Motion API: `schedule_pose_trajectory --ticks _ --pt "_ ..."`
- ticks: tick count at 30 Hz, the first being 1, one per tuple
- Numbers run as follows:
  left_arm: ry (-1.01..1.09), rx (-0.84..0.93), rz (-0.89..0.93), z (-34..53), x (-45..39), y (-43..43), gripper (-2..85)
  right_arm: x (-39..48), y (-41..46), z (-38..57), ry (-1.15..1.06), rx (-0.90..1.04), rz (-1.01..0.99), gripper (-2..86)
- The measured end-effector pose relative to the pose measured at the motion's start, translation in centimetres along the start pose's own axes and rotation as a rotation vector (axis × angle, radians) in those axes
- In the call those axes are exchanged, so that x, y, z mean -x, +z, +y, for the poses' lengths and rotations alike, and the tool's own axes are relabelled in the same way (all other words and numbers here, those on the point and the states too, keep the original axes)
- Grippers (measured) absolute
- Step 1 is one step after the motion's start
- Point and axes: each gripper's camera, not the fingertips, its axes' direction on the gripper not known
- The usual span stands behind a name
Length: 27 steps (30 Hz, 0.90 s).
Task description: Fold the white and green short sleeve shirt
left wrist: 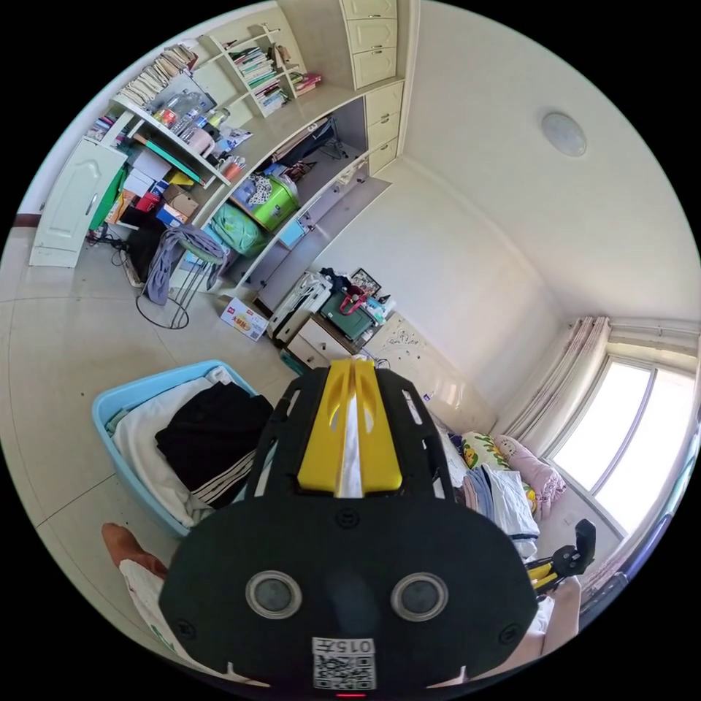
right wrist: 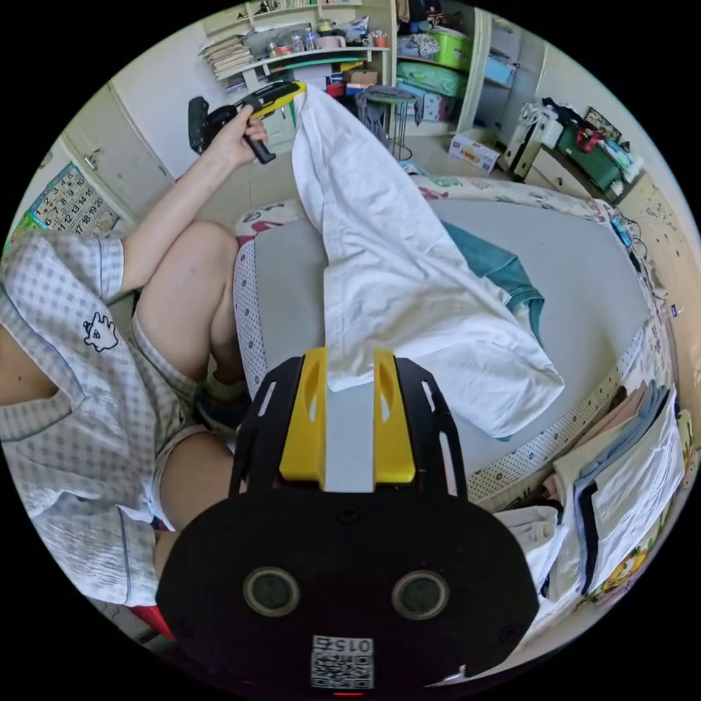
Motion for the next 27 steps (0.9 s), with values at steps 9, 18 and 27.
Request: schedule_pose_trajectory --ticks 9,18,27 --pt "0.006 0.025 0.007 -0.9 1.1 0.2 -0.8 -2.2 5.9 -2.4 0.001 0.194 -0.083 10.5" --pt "-0.006 0.032 0.023 -1.8 2.4 0.1 -0.8 -0.6 11.6 -1.9 -0.028 0.322 0.057 7.0" --pt "-0.092 0.068 0.137 -3.0 3.1 -2.3 -0.8 1.5 7.8 9.2 0.225 -0.003 -0.012 2.0"
